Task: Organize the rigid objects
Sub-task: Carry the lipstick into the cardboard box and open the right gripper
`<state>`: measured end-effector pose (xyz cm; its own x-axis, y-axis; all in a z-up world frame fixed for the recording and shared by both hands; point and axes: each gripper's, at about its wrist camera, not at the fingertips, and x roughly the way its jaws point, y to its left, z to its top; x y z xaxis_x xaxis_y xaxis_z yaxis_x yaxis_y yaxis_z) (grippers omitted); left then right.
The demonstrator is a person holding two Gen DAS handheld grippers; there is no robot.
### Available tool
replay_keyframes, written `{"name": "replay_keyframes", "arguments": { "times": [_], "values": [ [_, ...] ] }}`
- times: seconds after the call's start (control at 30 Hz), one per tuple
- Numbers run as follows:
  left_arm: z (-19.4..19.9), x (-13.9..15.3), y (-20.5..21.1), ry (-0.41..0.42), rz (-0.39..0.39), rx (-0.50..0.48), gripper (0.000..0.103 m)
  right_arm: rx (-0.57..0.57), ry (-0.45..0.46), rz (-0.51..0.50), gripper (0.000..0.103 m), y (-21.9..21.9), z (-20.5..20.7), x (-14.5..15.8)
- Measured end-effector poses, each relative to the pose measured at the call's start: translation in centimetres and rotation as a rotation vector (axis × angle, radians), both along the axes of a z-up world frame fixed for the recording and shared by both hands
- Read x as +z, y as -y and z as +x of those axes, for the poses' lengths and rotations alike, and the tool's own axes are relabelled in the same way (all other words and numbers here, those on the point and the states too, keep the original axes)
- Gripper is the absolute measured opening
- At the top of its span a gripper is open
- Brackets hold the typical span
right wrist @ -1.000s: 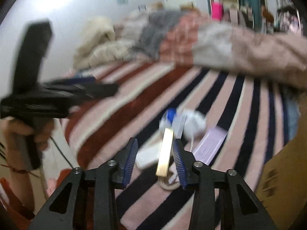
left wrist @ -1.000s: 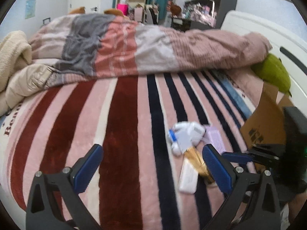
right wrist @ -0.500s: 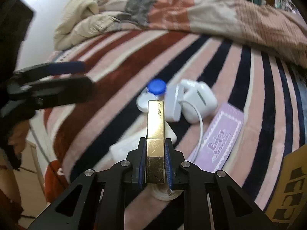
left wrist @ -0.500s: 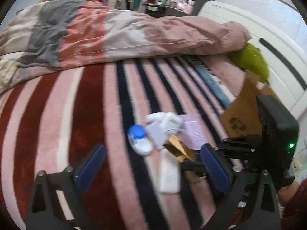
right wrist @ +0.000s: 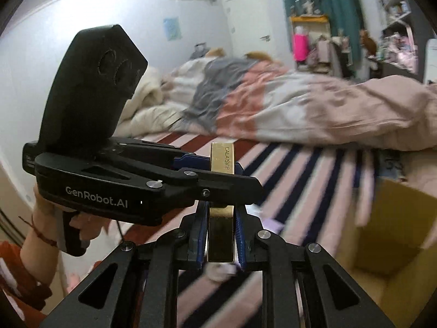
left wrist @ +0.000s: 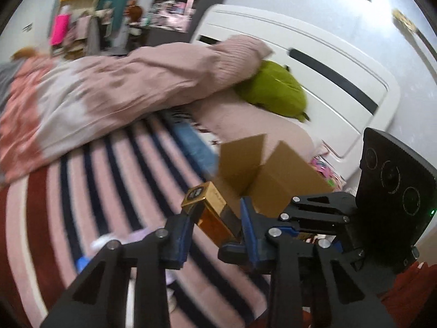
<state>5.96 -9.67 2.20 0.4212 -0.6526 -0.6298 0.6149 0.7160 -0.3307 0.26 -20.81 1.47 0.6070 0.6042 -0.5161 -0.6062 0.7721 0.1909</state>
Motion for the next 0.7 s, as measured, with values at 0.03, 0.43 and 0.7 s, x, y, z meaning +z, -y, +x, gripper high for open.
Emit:
{"name": "replay_keyframes", "arguments": {
  "times": [0.03, 0.43, 0.7],
  "values": [
    [0.4, 0.2, 1.3, -0.006, 0.002, -0.018, 0.030, -0.021, -0.001, 0.000, 0.013, 1.4, 0.2, 0.2],
    [4.4, -3.9, 11.9, -0.130, 0.136, -0.095, 0.032, -0.131, -0.192, -0.082, 0.013, 11.4, 4.6, -3.5],
    [3.9, -3.4, 11.2, -0.106, 0.167, -0.050, 0.057, -0.158, -0.191, -0.111, 0.016, 12.1, 4.3, -4.0]
  ]
}}
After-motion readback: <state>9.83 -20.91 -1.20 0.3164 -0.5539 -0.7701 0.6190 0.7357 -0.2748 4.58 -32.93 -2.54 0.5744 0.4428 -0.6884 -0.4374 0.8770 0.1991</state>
